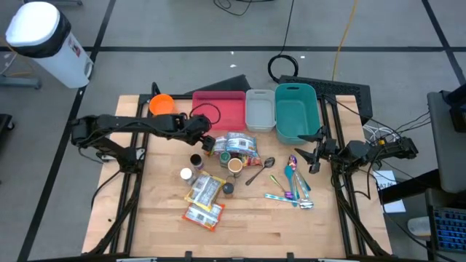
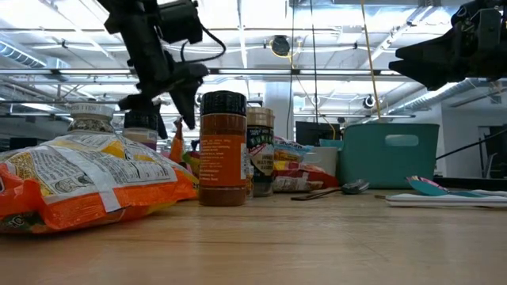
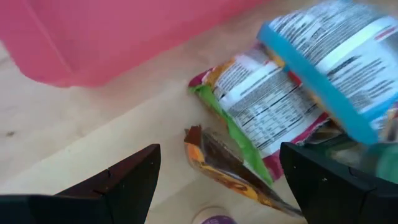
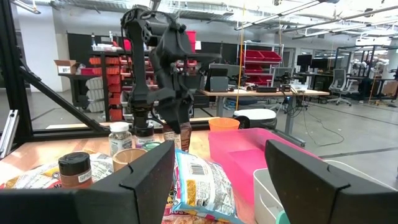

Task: Pick & Place Food Item
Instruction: Put the orange seasoning bag into the red bin

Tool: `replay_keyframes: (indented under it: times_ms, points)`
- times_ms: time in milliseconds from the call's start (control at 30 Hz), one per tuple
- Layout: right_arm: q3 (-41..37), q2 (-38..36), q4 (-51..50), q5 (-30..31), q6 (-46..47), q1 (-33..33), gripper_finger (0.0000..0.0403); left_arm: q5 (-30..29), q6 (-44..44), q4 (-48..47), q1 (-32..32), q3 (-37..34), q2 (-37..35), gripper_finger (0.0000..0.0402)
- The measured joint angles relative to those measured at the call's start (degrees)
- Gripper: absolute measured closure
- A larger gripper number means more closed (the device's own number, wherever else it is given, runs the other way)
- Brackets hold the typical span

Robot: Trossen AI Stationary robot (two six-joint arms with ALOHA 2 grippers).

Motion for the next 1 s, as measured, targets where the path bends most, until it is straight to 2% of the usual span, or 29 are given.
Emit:
replay_keyframes:
  times_ms: [100, 200, 600, 733, 1000]
  points:
    - [0.0, 0.0, 0.0, 0.0, 0.0, 0.0, 0.0161, 0.0, 0.0, 0.2, 0.0, 0.0, 0.9, 0.0071]
    - [0.0, 0.0, 0.0, 0.0, 0.0, 0.0, 0.0161, 0.0, -0.1, 0.2, 0.0, 0.0, 1.0, 0.01]
    - [0.0, 0.0, 0.0, 0.0, 0.0, 0.0, 0.0161, 0.5, -1.0, 0.3, 0.1, 0.0, -1.5, 0.0318]
    - [0.0, 0.0, 0.0, 0.0, 0.0, 0.0, 0.0161, 0.6, 1.2, 0.1, 0.1, 0.0, -1.5, 0.0386]
    - [0.0, 0.0, 0.0, 0.0, 0.0, 0.0, 0.0161, 4.5, 3.6, -0.4, 1.6, 0.6, -2.6, 0.0397]
